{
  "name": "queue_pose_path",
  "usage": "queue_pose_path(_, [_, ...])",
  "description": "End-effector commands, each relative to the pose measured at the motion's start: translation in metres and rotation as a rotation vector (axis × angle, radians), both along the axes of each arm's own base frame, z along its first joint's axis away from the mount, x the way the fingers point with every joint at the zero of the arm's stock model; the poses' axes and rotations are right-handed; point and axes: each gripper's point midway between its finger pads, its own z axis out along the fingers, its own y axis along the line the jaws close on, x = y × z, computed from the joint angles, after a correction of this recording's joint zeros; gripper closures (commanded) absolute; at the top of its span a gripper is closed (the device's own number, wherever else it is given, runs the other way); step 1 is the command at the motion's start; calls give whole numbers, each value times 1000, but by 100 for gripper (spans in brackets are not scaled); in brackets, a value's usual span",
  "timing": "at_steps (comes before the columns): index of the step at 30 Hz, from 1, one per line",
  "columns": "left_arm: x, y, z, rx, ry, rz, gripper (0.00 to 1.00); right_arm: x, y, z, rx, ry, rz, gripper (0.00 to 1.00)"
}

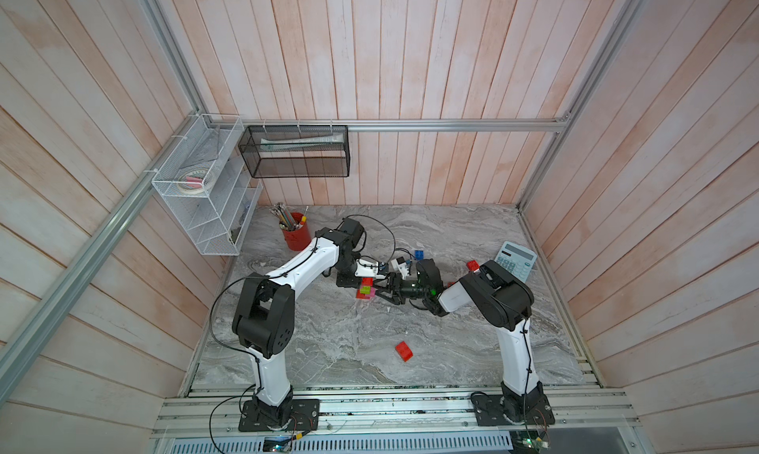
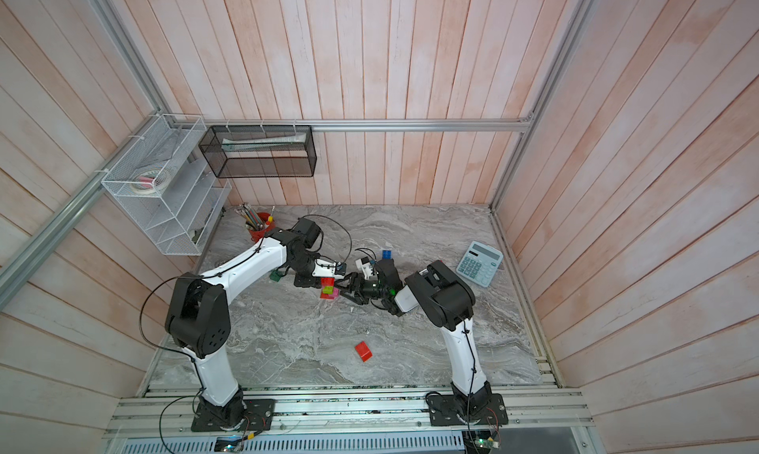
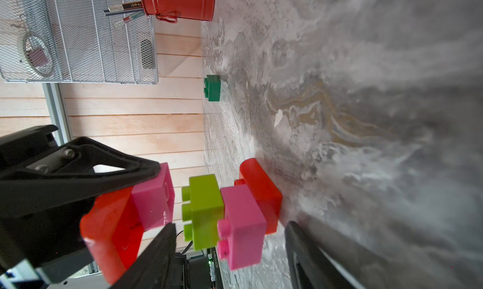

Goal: Assemble the letter s with lego
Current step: Assemble the lego brick with the lego brick.

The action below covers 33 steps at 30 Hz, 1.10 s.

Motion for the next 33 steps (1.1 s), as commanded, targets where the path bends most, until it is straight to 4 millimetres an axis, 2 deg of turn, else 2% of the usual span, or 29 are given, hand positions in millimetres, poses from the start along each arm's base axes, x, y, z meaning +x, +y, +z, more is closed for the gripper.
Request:
queue_pose_path(1, [0,-3,1,-16,21,-19,68,-3,7,-10,-8,27,23,33])
queue_pose_path(18, [4,-8,-6,-24,38,-40,68,-7,2,-32,-85,68,9,42])
queue_pose_path(33, [-1,2,-17,33,54,-62,69,-10,-2,-42,-112,85,9,45])
